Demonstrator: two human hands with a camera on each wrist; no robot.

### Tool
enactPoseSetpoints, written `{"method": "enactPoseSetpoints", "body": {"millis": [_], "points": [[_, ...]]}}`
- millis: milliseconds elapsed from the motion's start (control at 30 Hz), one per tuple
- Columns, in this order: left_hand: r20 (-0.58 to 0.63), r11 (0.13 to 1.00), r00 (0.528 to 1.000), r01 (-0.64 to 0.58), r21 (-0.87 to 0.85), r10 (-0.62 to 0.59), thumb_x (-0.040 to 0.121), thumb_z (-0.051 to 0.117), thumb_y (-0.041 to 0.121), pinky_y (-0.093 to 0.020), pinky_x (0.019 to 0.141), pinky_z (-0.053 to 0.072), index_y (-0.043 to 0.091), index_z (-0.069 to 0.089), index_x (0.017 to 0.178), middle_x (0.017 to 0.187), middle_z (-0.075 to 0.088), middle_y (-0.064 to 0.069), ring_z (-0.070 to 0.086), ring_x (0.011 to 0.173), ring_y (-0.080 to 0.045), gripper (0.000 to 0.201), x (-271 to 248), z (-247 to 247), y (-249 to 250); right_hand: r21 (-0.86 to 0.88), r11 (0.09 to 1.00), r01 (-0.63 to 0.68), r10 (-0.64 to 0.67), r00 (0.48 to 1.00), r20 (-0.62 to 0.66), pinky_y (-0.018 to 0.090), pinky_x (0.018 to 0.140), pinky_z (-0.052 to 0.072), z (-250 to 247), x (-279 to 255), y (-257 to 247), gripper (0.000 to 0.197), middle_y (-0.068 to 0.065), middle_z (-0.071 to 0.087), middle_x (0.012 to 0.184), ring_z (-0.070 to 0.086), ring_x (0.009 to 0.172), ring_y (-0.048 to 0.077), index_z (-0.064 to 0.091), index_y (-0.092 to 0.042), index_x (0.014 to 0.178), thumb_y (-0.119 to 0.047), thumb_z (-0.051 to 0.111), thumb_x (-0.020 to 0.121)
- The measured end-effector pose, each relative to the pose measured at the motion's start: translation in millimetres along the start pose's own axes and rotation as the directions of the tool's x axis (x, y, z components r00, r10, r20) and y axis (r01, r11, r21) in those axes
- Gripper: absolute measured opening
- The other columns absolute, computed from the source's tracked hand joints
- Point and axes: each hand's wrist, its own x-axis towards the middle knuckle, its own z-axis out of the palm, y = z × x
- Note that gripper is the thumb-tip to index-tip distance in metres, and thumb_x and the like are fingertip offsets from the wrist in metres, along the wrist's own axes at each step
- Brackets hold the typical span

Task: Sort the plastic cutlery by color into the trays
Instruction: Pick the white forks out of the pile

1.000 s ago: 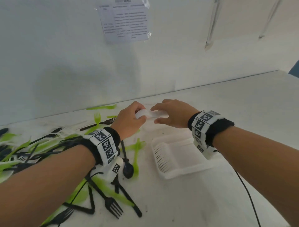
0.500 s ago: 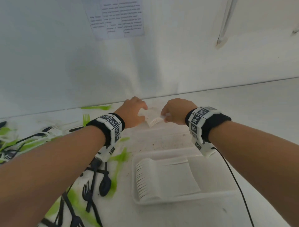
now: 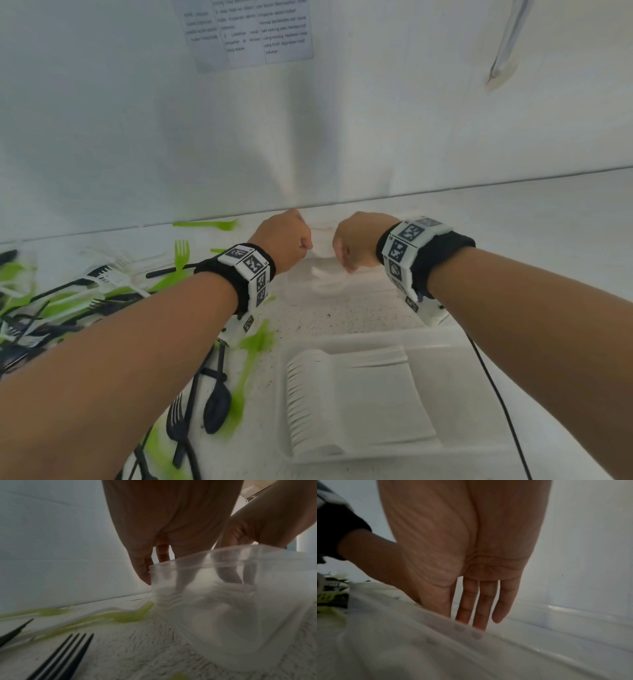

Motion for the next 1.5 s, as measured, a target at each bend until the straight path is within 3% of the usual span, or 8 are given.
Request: {"method": "enactPoseSetpoints", "body": {"millis": [167, 300, 467, 700, 900, 1100, 1233, 1500], "points": [[-0.024, 0.999, 1.000, 0.014, -0.029, -0.015, 0.093, 0.064, 0.018, -0.035, 0.091, 0.047, 0.018, 0.078, 0.095, 0.121, 0.058, 0.001, 0.061, 0.102, -0.023, 0.014, 0.3, 5.4, -2.0, -0.053, 0.998, 0.039, -0.035, 0.996, 0.078, 0.035, 0.090, 0.056, 3.7, 7.6, 0.0, 0.010, -0.004, 0.071, 0.103, 0.066, 0.099, 0.019, 0.074, -0.022, 0.100, -0.018, 0.069, 0.092], [-0.034, 1.000, 0.999, 0.018, -0.025, -0.019, 0.094, 0.062, 0.019, -0.037, 0.092, 0.047, 0.017, 0.078, 0.097, 0.123, 0.057, 0.000, 0.060, 0.102, -0.024, 0.016, -0.7, 9.1, -2.7, 0.001, 0.998, 0.062, -0.062, 0.993, 0.096, 0.026, 0.072, 0.044, 7.6, 6.1, 9.9, 0.015, -0.007, 0.064, 0.111, 0.061, 0.099, 0.017, 0.072, -0.029, 0.101, -0.019, 0.066, 0.092], [-0.026, 0.999, 0.999, 0.023, -0.023, -0.024, 0.096, 0.060, 0.021, -0.039, 0.093, 0.048, 0.017, 0.078, 0.099, 0.123, 0.057, 0.000, 0.059, 0.103, -0.023, 0.018, -1.2, 8.9, -2.6, 0.158, 0.987, 0.038, -0.058, 0.990, 0.126, 0.040, 0.095, 0.051, 5.9, 4.6, 11.0, 0.011, -0.006, 0.069, 0.105, 0.065, 0.100, 0.019, 0.069, -0.037, 0.094, -0.040, 0.058, 0.096], [-0.039, 0.999, 0.999, 0.035, -0.040, -0.036, 0.097, 0.059, 0.021, -0.040, 0.095, 0.047, 0.016, 0.078, 0.099, 0.125, 0.057, -0.001, 0.059, 0.106, -0.024, 0.019, -2.5, 10.8, -3.0, 0.217, 0.973, 0.076, -0.113, 0.980, 0.166, 0.020, 0.060, 0.046, 3.4, -0.1, 3.6, 0.013, -0.011, 0.063, 0.084, 0.061, 0.073, 0.009, 0.070, -0.027, 0.099, -0.022, 0.058, 0.099], [-0.045, 0.999, 0.999, 0.029, -0.033, -0.031, 0.099, 0.057, 0.023, -0.037, 0.094, 0.048, 0.017, 0.079, 0.101, 0.125, 0.057, 0.000, 0.059, 0.106, -0.022, 0.022, -3.3, 11.1, -2.2, 0.168, 0.982, 0.090, -0.129, 0.963, 0.237, 0.018, 0.066, 0.044, 0.3, -2.1, -5.3, 0.040, 0.002, 0.066, 0.116, 0.066, 0.106, 0.021, 0.066, -0.015, 0.124, -0.046, 0.051, 0.103], [-0.054, 0.998, 0.998, 0.025, -0.055, -0.028, 0.098, 0.059, 0.022, -0.037, 0.093, 0.048, 0.017, 0.079, 0.100, 0.125, 0.057, 0.001, 0.060, 0.105, -0.022, 0.020, -2.4, 12.8, -3.7, 0.224, 0.972, 0.071, -0.125, 0.963, 0.237, 0.020, 0.075, 0.053, 2.7, 7.5, -7.6, 0.031, -0.004, 0.070, 0.113, 0.066, 0.098, 0.014, 0.071, -0.022, 0.124, -0.035, 0.064, 0.097], [-0.052, 0.997, 0.998, 0.034, -0.067, -0.037, 0.098, 0.059, 0.021, -0.037, 0.095, 0.047, 0.018, 0.079, 0.101, 0.126, 0.057, 0.001, 0.059, 0.107, -0.022, 0.020, -1.4, 13.7, -4.3, 0.125, 0.985, 0.115, -0.133, 0.981, 0.144, 0.030, 0.093, 0.051, 5.0, 15.2, -8.6, 0.024, -0.009, 0.071, 0.106, 0.064, 0.097, 0.014, 0.075, -0.021, 0.114, -0.030, 0.070, 0.091], [-0.015, 0.990, 0.999, 0.050, -0.132, -0.052, 0.094, 0.063, 0.025, -0.035, 0.098, 0.045, 0.019, 0.079, 0.099, 0.128, 0.056, 0.003, 0.057, 0.112, -0.020, 0.018, -1.5, 10.7, -6.6, 0.001, 1.000, 0.013, -0.013, 0.998, -0.057, 0.032, 0.079, 0.058, 15.6, 23.4, -12.6, 0.022, 0.001, 0.072, 0.097, 0.068, 0.089, 0.021, 0.072, -0.016, 0.099, -0.032, 0.077, 0.085]]}}
